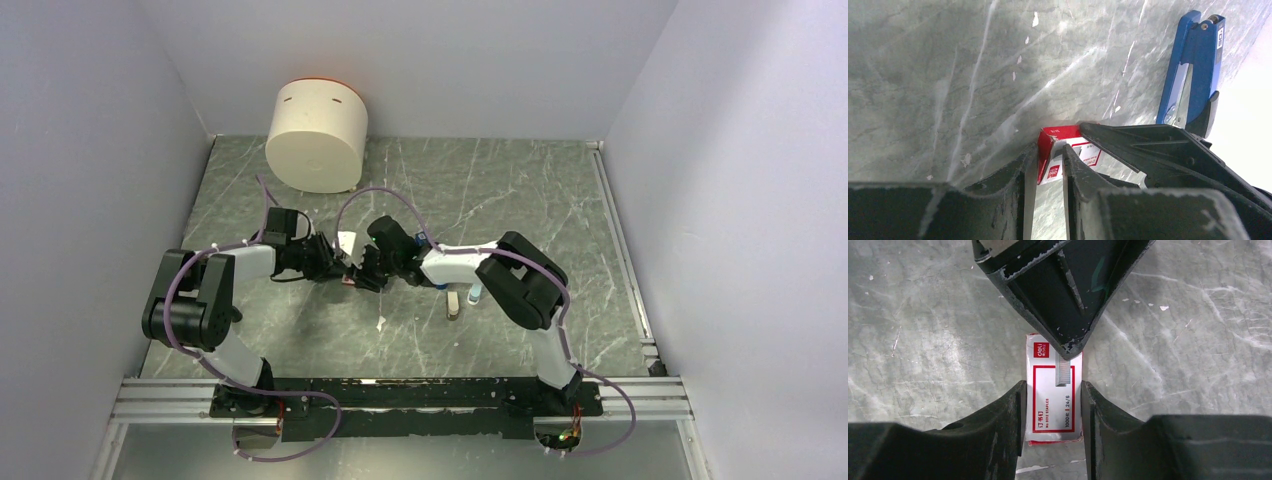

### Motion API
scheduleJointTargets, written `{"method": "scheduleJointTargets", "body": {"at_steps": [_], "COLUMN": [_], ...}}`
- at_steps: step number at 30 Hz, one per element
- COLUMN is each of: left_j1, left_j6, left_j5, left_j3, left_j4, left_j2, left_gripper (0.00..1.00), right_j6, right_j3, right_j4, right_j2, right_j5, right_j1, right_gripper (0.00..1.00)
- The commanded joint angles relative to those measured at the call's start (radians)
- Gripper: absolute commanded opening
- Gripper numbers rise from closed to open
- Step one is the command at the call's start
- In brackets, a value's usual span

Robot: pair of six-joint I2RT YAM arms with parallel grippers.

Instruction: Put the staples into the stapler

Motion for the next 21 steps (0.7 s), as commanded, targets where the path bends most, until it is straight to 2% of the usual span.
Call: {"method": "scheduleJointTargets", "body": {"at_steps": [1, 9, 16, 18, 21], "left_j1": [-0.025, -0.024, 0.001, 0.018, 0.037], "left_j6": [-0.018, -0.002, 0.001, 0.011, 0.019], "left_j5": [0.123, 0.137, 0.126, 0.101, 0.071], "left_j3": [-0.023, -0.014, -0.019, -0.018, -0.017], "left_j4": [0.018, 0.006, -0.021, -0.046, -0.070], "left_j2": [0.013, 0.005, -0.012, -0.032, -0.064], "left_gripper": [0.28, 0.27, 0.23, 0.25, 0.34], "right_j6": [-0.029, -0.102, -0.134, -0.134, -0.131], "right_j3": [0.030, 0.060, 0.079, 0.075, 0.068], "right_j4": [-0.019, -0.066, -0.090, -0.088, -0.081], "right_j2": [0.089, 0.098, 0.118, 0.117, 0.113], "right_j5": [0.027, -0.016, 0.024, 0.034, 0.048], "right_j1": [0.011, 0.011, 0.009, 0.009, 0.009], "right_gripper": [0.42, 0.42, 0.42, 0.42, 0.43]}}
